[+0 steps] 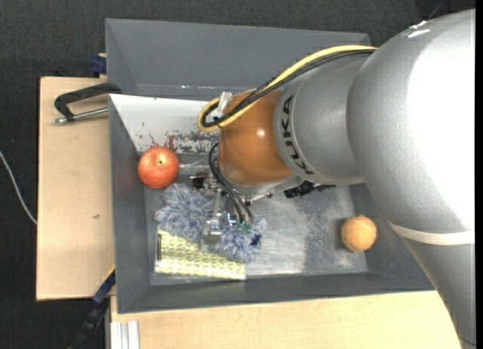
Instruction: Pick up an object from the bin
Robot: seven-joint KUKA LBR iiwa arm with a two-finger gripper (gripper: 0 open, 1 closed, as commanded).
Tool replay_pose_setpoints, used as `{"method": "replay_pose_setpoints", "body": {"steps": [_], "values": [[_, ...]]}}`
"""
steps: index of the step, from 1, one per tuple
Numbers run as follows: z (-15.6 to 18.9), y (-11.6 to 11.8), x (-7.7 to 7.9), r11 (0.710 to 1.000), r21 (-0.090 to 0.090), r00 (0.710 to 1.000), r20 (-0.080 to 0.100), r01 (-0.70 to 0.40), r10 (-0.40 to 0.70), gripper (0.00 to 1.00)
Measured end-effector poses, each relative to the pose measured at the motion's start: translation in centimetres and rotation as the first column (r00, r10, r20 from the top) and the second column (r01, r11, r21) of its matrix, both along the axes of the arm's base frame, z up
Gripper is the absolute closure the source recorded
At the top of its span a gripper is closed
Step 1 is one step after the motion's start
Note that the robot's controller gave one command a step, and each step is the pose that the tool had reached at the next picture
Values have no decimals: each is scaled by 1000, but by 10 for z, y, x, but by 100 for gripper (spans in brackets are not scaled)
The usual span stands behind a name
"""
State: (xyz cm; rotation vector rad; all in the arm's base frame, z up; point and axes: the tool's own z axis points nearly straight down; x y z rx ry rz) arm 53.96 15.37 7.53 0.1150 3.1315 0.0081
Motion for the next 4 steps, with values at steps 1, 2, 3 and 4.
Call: {"method": "replay_pose_setpoints", "body": {"steps": [1, 2, 3, 4], "values": [[0, -2, 5, 999, 2, 999, -14, 38, -38, 100], [0, -2, 5, 999, 2, 999, -14, 38, -38, 100], [4, -2, 4, 999, 1, 999, -14, 37, -37, 100], [14, -3, 3, 999, -2, 999, -11, 38, -38, 100]]}}
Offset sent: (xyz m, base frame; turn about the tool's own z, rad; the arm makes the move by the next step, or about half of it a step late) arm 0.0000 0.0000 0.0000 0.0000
